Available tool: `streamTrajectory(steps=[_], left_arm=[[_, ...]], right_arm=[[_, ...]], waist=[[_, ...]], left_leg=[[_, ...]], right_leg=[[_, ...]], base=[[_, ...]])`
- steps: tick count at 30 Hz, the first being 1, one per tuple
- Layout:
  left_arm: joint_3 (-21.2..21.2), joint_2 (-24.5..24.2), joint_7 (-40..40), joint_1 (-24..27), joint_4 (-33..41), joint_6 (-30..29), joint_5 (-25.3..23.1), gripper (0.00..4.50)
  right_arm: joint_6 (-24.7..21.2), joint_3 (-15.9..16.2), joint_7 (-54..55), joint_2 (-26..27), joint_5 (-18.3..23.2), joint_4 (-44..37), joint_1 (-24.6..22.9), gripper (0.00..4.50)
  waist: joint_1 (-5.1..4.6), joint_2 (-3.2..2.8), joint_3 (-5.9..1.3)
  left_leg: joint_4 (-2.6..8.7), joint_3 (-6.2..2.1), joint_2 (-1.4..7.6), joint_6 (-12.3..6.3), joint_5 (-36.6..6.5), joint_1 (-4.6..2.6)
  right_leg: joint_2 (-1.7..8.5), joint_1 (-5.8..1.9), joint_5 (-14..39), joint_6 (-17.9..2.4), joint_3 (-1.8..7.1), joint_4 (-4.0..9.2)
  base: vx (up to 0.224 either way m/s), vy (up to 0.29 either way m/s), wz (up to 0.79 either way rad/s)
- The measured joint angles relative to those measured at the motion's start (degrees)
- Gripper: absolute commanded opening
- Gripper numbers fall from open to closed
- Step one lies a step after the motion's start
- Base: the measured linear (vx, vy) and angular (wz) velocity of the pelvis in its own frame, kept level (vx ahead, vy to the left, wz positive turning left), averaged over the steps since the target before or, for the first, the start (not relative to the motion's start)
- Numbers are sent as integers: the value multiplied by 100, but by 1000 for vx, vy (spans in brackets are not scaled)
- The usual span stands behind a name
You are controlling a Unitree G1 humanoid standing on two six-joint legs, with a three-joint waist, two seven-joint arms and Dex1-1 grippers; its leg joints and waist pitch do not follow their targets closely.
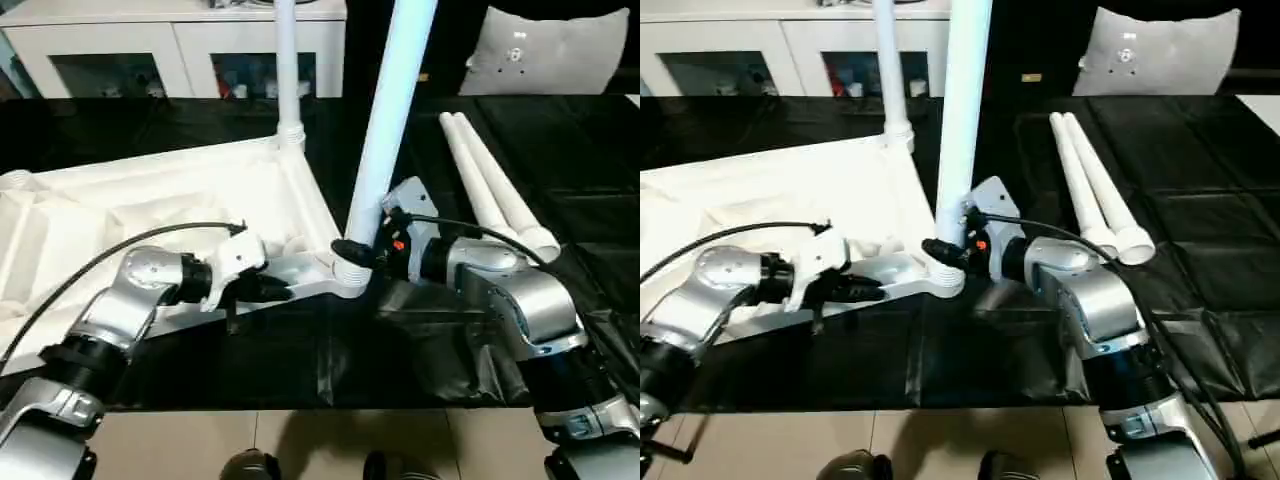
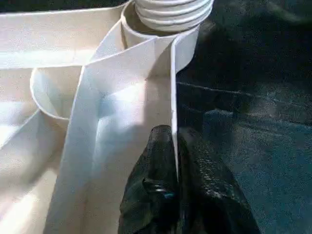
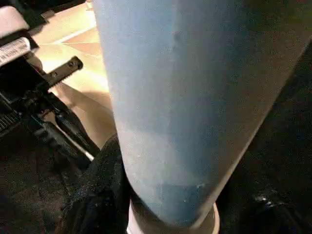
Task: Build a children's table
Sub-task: Insert table leg to table base
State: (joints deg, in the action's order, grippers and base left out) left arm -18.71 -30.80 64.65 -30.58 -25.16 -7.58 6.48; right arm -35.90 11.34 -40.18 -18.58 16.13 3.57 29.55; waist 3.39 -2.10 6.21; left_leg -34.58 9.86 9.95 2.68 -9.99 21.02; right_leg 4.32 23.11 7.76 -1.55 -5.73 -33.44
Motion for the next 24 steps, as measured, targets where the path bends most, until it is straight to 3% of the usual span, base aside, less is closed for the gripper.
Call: streamTrajectory(steps=[4,8,17,24], left_arm=[[-28,145,-106,-7,51,3,-77,107],[-42,198,-182,-76,-104,16,-222,110],[-46,204,-120,-142,-259,169,-327,18],[-51,194,-120,-169,-357,309,-448,7]], right_arm=[[-3,-15,9,7,6,-5,-5,188],[-8,-24,24,16,23,-31,-21,188],[-18,-30,25,16,23,-48,-36,188],[-23,-30,29,13,21,-47,-41,188]], waist=[[-2,0,0],[-3,0,0],[-4,0,0],[-12,0,0]], left_leg=[[1,0,-1,0,0,2],[6,0,0,0,0,2],[6,0,0,0,0,2],[5,0,0,0,0,-2]], right_leg=[[1,1,0,0,0,2],[0,3,0,0,-1,2],[0,3,0,0,-1,3],[0,2,0,0,-3,4]], base=[[0,0,0],[0,0,0],[0,0,0],[0,0,0]])
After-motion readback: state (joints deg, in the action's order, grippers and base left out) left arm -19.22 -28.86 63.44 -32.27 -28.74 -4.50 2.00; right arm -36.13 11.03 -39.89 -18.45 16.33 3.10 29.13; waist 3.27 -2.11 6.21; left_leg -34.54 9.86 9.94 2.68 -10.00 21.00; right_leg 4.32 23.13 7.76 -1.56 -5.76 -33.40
